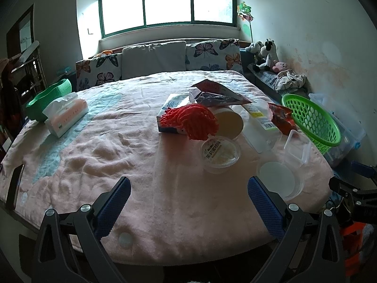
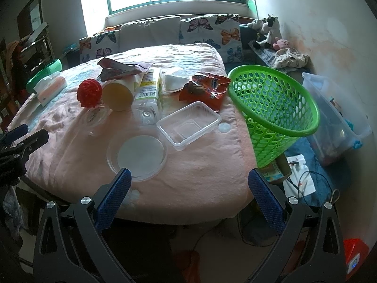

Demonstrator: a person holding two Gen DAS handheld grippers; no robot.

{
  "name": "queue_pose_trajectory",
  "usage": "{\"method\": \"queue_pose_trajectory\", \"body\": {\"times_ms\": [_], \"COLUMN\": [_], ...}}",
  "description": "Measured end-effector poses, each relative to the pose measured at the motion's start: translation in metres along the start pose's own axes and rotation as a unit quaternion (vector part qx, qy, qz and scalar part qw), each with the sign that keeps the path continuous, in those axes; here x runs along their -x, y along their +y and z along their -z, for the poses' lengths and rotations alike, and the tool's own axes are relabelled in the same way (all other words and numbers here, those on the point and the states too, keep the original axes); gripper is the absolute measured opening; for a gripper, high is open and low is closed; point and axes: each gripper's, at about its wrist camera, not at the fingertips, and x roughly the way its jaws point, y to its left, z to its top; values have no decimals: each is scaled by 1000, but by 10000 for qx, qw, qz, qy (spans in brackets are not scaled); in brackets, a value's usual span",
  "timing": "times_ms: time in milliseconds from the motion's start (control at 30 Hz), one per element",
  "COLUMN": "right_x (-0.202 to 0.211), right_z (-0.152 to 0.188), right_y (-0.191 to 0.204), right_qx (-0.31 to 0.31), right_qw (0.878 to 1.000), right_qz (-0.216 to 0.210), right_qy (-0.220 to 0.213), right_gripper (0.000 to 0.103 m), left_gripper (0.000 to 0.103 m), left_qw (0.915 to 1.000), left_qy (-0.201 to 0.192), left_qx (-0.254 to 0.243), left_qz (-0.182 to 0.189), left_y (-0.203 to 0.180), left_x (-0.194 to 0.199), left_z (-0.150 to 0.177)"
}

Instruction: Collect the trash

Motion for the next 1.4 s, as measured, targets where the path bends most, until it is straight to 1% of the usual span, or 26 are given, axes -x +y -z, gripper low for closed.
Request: {"method": "queue_pose_trajectory", "body": {"times_ms": [767, 1400], "right_x": [3, -1], "right_z": [-7, -16], "right_y": [-2, -5], "right_qx": [-22, -47], "right_qw": [9999, 9999], "right_qz": [-9, -53], "right_qy": [-108, -141], "right_gripper": [98, 98], "left_gripper": [96, 96], "left_qw": [9999, 10000], "left_qy": [-83, -56], "left_qx": [-61, -27], "left_qz": [23, 74], "left_y": [-1, -3], "left_x": [2, -8], "left_z": [-10, -20]}}
